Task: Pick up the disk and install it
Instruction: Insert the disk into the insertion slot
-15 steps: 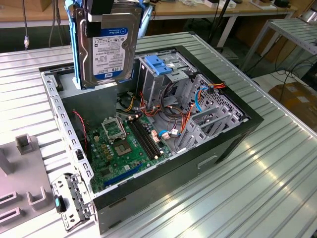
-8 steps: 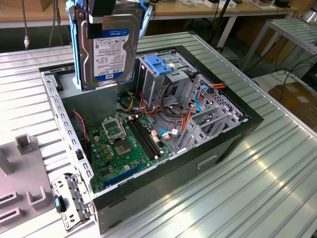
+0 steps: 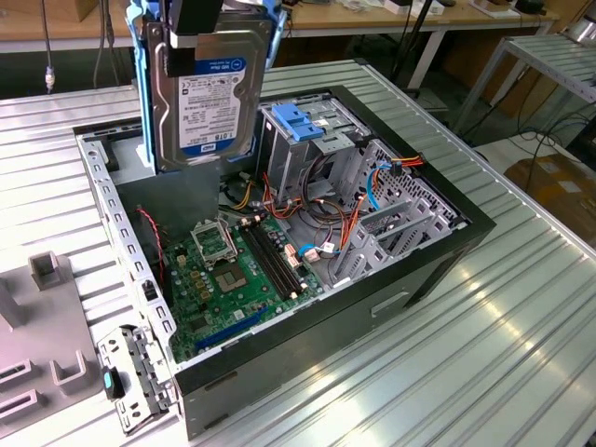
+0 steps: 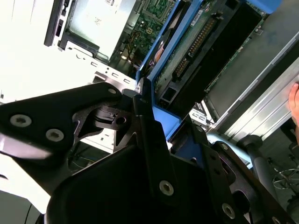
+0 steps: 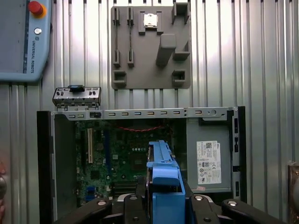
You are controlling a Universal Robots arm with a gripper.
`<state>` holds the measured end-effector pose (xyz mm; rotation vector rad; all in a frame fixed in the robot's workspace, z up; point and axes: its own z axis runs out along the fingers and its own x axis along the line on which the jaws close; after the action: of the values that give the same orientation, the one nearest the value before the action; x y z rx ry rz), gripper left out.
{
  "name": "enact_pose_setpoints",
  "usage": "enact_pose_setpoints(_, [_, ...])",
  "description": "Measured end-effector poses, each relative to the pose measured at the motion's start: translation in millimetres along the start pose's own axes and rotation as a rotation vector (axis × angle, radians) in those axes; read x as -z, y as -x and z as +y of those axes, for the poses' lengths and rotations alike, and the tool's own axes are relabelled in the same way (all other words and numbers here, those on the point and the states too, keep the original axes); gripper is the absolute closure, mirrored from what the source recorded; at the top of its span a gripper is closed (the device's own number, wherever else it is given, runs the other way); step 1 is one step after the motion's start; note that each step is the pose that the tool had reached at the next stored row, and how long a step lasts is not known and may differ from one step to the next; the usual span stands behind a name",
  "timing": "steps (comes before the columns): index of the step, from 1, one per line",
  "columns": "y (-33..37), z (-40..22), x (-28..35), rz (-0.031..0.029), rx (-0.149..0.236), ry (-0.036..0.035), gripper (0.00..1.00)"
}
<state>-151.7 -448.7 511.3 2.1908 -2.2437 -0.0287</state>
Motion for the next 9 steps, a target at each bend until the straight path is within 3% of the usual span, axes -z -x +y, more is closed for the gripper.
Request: enact_pose_setpoints(9, [-3.6, -0.6, -0.4, 0.0041, 0.0, -0.0001, 0.63])
